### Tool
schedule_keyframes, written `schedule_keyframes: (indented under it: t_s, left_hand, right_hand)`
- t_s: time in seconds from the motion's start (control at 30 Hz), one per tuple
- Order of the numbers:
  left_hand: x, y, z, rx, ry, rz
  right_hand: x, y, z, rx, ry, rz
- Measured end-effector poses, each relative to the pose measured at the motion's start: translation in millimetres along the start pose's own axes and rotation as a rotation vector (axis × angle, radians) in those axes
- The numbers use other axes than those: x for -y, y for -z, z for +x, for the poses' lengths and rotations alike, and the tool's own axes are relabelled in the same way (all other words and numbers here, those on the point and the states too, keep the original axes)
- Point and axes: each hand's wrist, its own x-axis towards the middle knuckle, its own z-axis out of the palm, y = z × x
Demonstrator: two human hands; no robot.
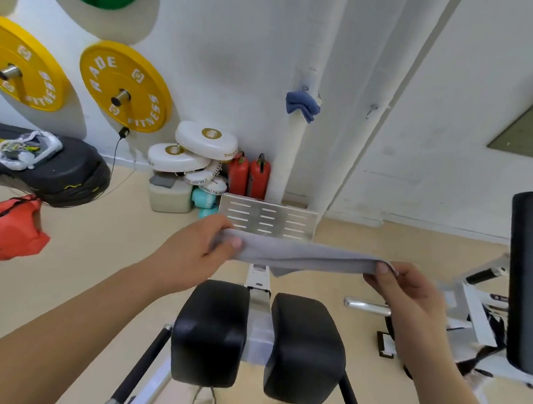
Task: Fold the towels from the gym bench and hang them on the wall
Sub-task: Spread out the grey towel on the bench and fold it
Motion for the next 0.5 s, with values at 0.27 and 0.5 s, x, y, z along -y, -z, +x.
schedule_keyframes:
  t_s: [0.27,0.5]
  left_hand:
    - [58.6,-78.6,-107.1,0.267,0.154,0.277]
    - [64.2,-114.3,-188.4,0.298,0.254,0.232]
  right_hand:
    - [-91.4,22.1,-90.1,0.346,-0.225,-0.321]
    - [-135.1,57.6,-140.7,0.472,-0.300,-0.435]
